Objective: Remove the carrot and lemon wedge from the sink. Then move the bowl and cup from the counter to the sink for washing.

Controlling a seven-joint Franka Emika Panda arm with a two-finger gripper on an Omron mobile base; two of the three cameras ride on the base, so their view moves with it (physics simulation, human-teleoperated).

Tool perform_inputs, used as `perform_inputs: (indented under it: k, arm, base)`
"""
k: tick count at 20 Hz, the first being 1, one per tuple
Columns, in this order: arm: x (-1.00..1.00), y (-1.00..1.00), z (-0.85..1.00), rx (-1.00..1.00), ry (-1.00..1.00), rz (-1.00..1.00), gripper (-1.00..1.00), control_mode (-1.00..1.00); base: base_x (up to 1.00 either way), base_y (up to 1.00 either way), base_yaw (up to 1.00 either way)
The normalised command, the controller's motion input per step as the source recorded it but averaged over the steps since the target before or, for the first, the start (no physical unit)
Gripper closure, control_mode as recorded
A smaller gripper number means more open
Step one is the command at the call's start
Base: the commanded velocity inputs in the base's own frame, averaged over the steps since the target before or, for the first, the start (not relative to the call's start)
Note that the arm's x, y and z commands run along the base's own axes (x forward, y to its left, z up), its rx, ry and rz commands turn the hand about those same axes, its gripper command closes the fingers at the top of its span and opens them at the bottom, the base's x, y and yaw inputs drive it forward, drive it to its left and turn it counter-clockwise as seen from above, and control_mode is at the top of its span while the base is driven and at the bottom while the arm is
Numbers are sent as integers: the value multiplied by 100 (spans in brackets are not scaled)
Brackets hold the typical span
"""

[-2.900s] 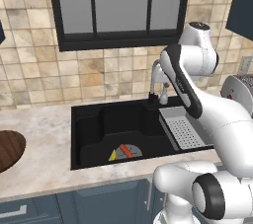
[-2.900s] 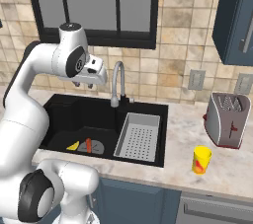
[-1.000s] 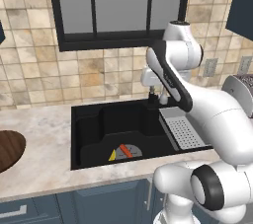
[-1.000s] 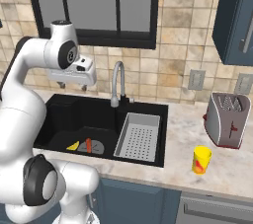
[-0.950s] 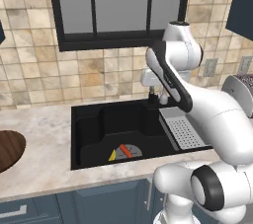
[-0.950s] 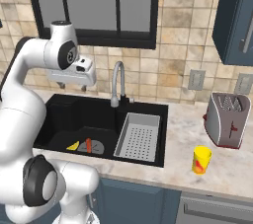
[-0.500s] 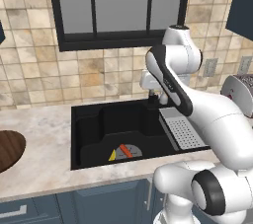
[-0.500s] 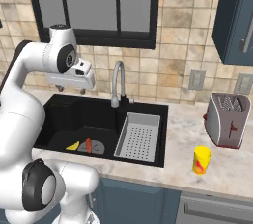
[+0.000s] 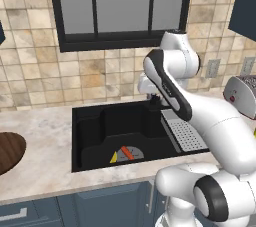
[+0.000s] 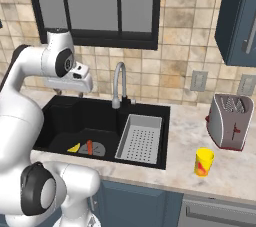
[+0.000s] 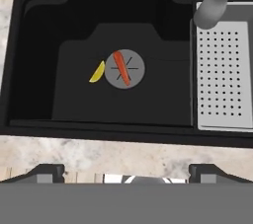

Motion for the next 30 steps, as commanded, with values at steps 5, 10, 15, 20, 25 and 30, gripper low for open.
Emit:
perform_inputs:
  k: [5,10,15,20,25,30]
  arm:
    - [0,8,-6,0,0,2,-100,-100]
    - [0,1,-8,3,0,2,-100,-100]
    - [0,-1,-8,6,0,0,-100,-100]
    - [0,0,-9,5,0,0,-100,-100]
    - [0,0,-12,1,0,0,-100,-100]
    - [0,0,-15,0,0,0,-100,-100]
  base:
    - [0,0,0]
    - [0,0,0]
    - [0,0,0]
    - [0,0,0]
    - [0,0,0]
    - [0,0,0]
